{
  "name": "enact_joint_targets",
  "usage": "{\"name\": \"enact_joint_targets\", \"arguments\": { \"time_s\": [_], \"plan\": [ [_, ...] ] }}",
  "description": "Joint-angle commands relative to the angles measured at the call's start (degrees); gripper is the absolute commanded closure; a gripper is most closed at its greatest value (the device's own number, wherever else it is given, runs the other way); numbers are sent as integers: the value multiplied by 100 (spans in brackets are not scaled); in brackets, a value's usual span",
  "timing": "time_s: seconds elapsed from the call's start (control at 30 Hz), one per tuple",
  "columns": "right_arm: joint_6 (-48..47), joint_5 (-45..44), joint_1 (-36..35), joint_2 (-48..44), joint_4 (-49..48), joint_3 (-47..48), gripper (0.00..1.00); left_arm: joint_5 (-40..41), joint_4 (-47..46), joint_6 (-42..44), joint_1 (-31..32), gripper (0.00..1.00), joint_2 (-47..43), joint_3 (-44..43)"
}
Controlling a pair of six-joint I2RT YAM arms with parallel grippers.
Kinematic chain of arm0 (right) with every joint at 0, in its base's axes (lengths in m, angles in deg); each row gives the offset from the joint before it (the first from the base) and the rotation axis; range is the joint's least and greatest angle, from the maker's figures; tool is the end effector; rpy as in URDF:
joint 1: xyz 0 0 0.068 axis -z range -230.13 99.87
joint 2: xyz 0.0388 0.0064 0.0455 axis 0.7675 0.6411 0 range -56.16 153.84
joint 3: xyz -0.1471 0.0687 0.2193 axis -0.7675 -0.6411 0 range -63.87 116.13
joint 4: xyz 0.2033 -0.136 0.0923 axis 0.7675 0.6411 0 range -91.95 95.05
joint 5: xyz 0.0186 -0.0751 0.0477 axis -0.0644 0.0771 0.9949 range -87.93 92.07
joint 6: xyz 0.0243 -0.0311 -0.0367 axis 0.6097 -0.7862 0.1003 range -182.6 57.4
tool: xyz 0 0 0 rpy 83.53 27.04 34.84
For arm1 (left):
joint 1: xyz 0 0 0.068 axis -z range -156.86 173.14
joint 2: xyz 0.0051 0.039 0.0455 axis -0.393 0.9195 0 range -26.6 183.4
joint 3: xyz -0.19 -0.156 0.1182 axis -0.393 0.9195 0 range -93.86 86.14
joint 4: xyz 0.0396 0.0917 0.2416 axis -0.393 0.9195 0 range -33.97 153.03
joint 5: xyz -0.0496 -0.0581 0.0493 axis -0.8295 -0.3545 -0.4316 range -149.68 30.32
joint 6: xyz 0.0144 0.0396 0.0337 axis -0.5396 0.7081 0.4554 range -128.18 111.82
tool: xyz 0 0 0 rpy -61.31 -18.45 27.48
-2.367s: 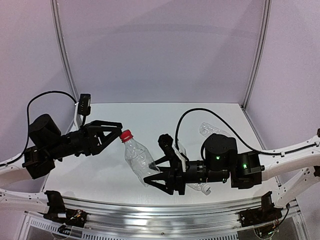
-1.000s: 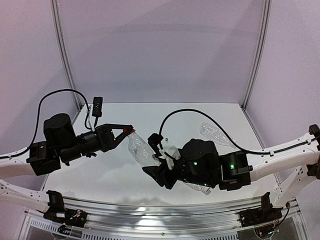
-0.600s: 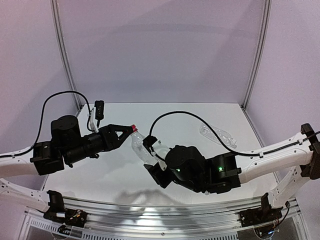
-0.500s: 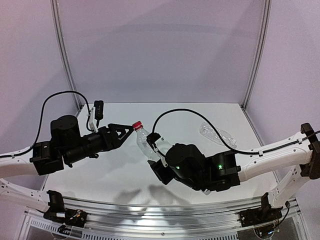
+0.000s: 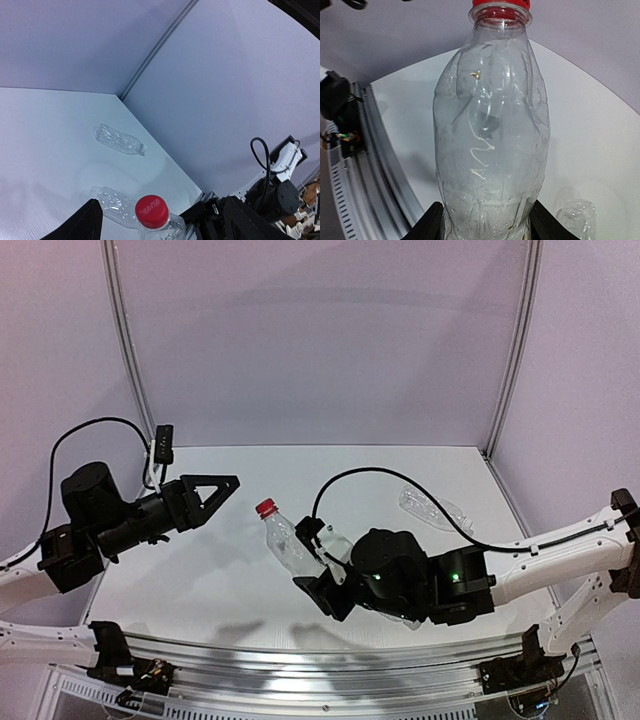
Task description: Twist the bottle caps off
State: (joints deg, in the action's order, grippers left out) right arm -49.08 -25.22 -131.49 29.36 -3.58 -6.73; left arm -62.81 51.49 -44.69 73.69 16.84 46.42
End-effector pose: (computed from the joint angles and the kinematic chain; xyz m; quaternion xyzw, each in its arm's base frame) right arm 0.0669 0.3314 0.2655 -0.3591 0.7557 0.2395 0.4926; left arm 0.1168 -0.1451 0.3405 0.1050 0.6942 -0.5042 0.5029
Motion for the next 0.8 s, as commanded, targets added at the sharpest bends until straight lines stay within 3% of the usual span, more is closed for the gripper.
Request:
{"name": "enact_joint_targets", "arguments": {
  "time_s": [0.0,0.17,0.53,0.77],
  "plan": [
    [-211,1311,-1,-465,-703,-301,100,-1248,-519,342,-77,20,173,159],
    [-260,1640,-1,-665,-886,-459,100,-2073,-881,404,-73,25,466,70],
    [-268,1639,-2,-617,-850,-416,100,-2314,-1022,425,-46,38,624,44],
    [-271,1641,2,-576,-815,-394,100,-2189,-991,450,-17,68,602,53]
  ]
}}
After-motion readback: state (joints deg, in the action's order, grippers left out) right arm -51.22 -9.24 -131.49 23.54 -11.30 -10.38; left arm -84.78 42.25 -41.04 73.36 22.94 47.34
